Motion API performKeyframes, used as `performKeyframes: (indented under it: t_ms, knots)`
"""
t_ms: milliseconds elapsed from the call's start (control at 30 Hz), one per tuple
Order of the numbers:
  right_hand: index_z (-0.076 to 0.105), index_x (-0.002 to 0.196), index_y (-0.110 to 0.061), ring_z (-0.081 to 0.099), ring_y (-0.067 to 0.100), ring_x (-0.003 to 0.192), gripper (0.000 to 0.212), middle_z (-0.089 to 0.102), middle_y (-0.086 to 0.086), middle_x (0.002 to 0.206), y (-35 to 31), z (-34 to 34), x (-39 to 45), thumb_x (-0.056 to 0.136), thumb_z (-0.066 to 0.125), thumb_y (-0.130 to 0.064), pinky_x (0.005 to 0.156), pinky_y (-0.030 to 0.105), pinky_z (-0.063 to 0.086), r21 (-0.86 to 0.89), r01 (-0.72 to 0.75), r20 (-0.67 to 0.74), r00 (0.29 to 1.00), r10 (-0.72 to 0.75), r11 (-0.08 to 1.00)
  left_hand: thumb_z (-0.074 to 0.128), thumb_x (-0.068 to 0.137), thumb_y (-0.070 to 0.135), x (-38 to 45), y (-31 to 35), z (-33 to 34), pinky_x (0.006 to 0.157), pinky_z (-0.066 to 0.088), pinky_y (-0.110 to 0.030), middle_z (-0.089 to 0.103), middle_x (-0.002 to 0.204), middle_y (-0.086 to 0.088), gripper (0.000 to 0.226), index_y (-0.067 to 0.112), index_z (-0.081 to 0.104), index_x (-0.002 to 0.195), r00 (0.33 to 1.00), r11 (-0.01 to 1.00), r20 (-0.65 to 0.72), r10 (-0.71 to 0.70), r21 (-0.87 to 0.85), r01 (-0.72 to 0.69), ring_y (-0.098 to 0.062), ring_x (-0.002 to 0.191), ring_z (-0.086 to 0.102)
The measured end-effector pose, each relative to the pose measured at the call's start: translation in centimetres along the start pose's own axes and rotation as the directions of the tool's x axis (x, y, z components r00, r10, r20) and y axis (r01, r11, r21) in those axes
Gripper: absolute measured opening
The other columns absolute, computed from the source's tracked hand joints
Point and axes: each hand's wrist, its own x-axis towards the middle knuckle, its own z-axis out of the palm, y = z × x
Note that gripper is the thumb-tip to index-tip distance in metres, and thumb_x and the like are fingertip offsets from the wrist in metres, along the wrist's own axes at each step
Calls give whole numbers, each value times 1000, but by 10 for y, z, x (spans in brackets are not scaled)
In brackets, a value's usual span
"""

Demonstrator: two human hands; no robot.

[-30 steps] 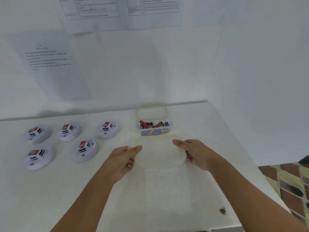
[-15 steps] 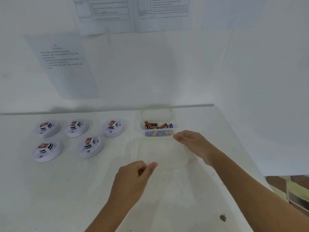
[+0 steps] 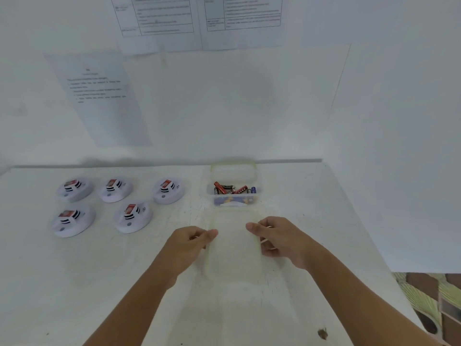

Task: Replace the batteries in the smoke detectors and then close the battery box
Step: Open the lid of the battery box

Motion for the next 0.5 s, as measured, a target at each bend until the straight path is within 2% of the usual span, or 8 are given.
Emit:
performKeyframes:
  t_ms: [67, 133, 200, 267, 333, 400, 434, 500]
  knots:
    - [65, 114, 1, 66, 17, 70, 57, 77, 14, 104, 3, 1, 3, 86, 80, -46, 65, 24, 57, 48, -12, 5, 1000, 12, 999, 75, 89, 46, 1, 2, 0, 63, 42, -24, 68, 73, 7, 37, 9, 77, 96, 991, 987, 93, -94, -123, 105, -12, 61, 50]
    - [66, 111, 0, 65, 17, 72, 53, 77, 9, 95, 2, 1, 3, 86, 80, -44, 66, 23, 56, 79, -30, 28, 999, 28, 996, 78, 88, 42, 4, 4, -4, 57, 36, -23, 63, 68, 7, 39, 4, 74, 97, 974, 961, 164, -154, -204, 186, -11, 58, 41]
    - [67, 106, -7, 66, 18, 76, 44, 78, 5, 93, 2, 1, 4, 86, 80, -44, 72, 27, 59, 105, -56, 64, 997, 49, 993, 79, 87, 37, 8, 4, -7, 53, 32, -21, 61, 66, 7, 33, 6, 71, 94, 952, 931, 232, -199, -257, 258, -9, 55, 38]
    - [67, 103, -10, 67, 22, 83, 42, 78, 11, 102, 4, 1, 4, 83, 83, -44, 84, 37, 59, 124, -83, 92, 993, 72, 989, 81, 84, 35, 10, 2, -9, 52, 29, -21, 63, 73, 3, 32, 8, 70, 96, 927, 901, 294, -232, -295, 319, -9, 57, 38]
    - [65, 91, -12, 64, 26, 86, 48, 74, 17, 98, 4, 2, 5, 73, 89, -49, 86, 43, 57, 133, -62, 81, 995, 51, 989, 85, 79, 35, 11, 1, -8, 57, 38, -25, 68, 89, -3, 41, 6, 71, 103, 913, 877, 335, -234, -332, 347, -13, 63, 47]
    - [55, 72, -16, 61, 28, 84, 50, 64, 15, 86, 5, 1, 9, 68, 92, -51, 79, 41, 54, 113, -5, 19, 1000, 3, 994, 84, 81, 31, 12, 2, -6, 81, 58, -41, 76, 104, -10, 42, 0, 71, 107, 929, 875, 305, -210, -365, 317, -26, 83, 70]
    - [51, 67, -18, 62, 28, 83, 49, 62, 14, 83, 5, 1, 9, 72, 90, -48, 78, 40, 54, 105, 12, 2, 1000, -12, 994, 84, 82, 30, 13, 3, -6, 91, 57, -46, 78, 106, -12, 40, -1, 70, 104, 944, 893, 268, -192, -352, 282, -31, 93, 74]
    - [51, 70, -18, 65, 30, 84, 48, 66, 15, 85, 5, 1, 7, 74, 89, -47, 81, 42, 58, 96, 8, 9, 1000, -9, 995, 87, 77, 36, 13, 4, -7, 84, 56, -41, 76, 92, -9, 41, 6, 63, 91, 961, 925, 229, -153, -308, 221, -27, 86, 72]
